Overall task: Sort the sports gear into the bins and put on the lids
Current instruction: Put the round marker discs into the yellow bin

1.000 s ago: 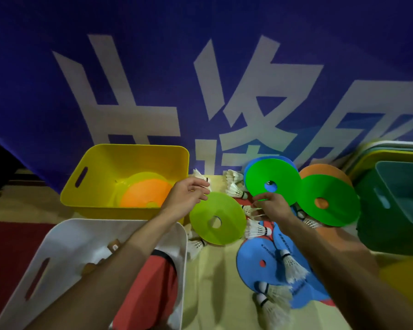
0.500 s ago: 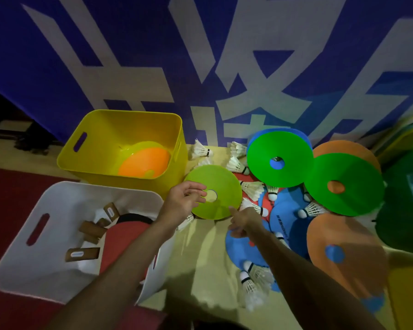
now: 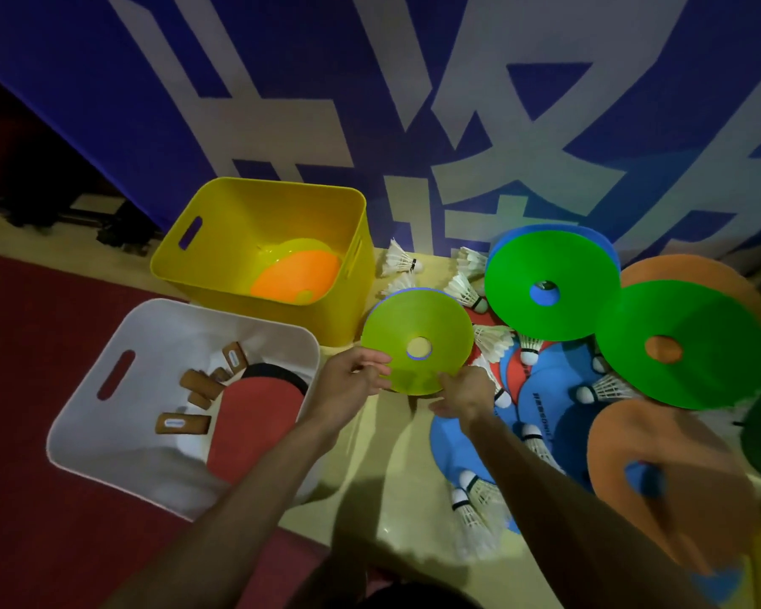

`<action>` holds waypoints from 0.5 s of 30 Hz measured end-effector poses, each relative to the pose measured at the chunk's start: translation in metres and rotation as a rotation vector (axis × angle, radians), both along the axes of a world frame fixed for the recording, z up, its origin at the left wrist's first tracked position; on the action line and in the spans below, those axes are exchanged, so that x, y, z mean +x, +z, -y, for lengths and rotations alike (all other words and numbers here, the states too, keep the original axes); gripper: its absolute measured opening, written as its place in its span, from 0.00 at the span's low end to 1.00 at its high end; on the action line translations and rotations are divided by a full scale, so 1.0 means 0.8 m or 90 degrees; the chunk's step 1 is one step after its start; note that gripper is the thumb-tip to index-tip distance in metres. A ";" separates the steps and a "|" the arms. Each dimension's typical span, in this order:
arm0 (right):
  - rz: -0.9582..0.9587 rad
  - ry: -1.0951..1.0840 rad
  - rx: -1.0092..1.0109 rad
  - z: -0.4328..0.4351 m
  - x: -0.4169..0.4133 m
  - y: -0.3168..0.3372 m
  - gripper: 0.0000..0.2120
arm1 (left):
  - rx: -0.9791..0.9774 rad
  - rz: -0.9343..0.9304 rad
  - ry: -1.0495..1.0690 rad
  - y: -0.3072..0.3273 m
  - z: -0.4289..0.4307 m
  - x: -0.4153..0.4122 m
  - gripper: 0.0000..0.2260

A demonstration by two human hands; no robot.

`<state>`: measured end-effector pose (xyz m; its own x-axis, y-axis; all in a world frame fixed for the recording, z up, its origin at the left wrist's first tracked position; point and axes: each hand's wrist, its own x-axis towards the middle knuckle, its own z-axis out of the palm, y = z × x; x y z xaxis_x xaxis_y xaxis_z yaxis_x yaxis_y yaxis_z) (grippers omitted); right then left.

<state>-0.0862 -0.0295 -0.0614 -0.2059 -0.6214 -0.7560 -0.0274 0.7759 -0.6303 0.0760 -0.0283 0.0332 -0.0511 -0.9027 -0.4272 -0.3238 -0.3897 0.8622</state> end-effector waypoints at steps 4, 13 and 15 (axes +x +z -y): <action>-0.248 0.181 0.027 -0.014 -0.024 0.033 0.17 | 0.009 0.000 -0.004 -0.009 -0.008 -0.004 0.13; -0.477 0.197 -0.112 -0.031 -0.076 0.034 0.10 | 0.066 0.008 0.001 -0.032 -0.008 -0.016 0.09; -0.506 0.181 -0.137 -0.035 -0.083 0.041 0.13 | 0.078 0.002 0.005 -0.039 -0.008 -0.016 0.08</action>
